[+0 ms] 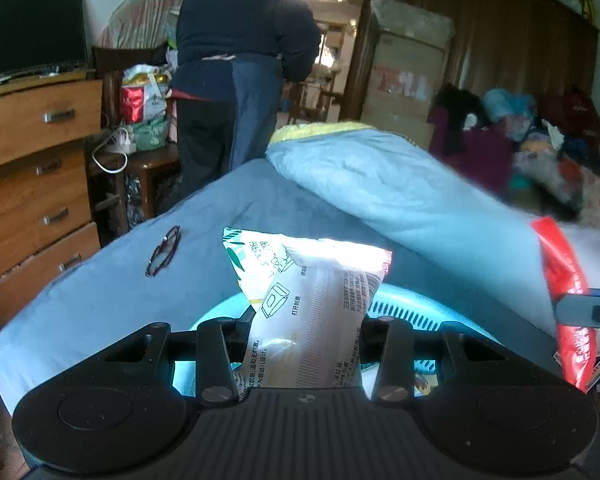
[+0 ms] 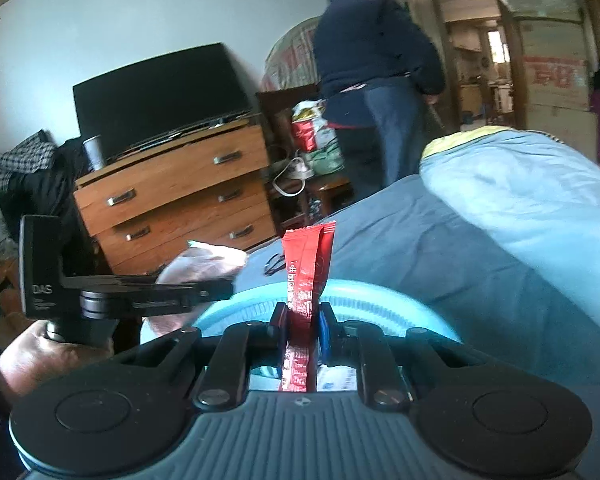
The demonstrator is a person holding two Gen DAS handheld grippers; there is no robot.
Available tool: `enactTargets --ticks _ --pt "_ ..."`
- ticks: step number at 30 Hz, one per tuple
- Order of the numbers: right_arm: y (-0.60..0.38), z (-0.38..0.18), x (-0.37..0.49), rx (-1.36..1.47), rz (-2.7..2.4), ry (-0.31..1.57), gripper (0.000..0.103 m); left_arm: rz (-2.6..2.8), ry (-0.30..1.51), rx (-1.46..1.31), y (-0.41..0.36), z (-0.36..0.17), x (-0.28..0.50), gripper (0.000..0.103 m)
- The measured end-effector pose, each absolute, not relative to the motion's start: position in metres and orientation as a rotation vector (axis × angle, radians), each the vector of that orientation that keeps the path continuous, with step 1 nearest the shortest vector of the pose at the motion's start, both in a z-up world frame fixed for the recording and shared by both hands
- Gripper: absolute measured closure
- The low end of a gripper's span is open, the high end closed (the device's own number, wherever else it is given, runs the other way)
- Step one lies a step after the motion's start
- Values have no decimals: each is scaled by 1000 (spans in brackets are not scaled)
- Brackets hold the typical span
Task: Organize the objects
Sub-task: 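Carry the sachet and bag over the blue basket and open both grippers, then grasp a white bottle cap with the right gripper while the left grasps a clear round lid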
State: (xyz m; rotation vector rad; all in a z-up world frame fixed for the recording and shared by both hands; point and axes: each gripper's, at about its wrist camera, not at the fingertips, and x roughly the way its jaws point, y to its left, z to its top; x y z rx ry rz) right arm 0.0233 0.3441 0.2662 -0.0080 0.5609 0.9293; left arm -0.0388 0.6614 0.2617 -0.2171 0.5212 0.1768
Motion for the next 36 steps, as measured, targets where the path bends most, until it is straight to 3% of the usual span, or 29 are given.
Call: enactTargets --ticks 9,10,11,13,18,20,22,23,25,27,36 --pt "365 252 27 -18 949 588 83 161 533 -206 662 255 -30 57" --pt "365 251 28 -11 952 591 79 159 537 -207 661 254 -29 47" --pt "363 250 31 -4 949 592 76 154 536 -209 662 254 -29 26" --pt "358 250 32 24 934 574 48 160 520 -202 662 255 -30 0" --pt "327 258 27 92 885 510 42 153 491 -192 655 267 -32 0" --pt "294 260 11 94 829 428 30 135 455 -180 642 278 -35 0" --pt "248 251 -14 74 712 338 6 71 399 -149 616 290 -40 0" --pt "227 241 -26 65 649 317 5 21 375 -129 599 295 -42 0" --pt "176 212 -44 72 541 335 19 -88 338 -91 558 300 -43 0" --pt "119 176 -60 100 378 372 26 -211 328 -67 510 299 -40 0" --pt "-78 54 -70 142 -175 585 26 -605 540 -16 333 213 -6 0"
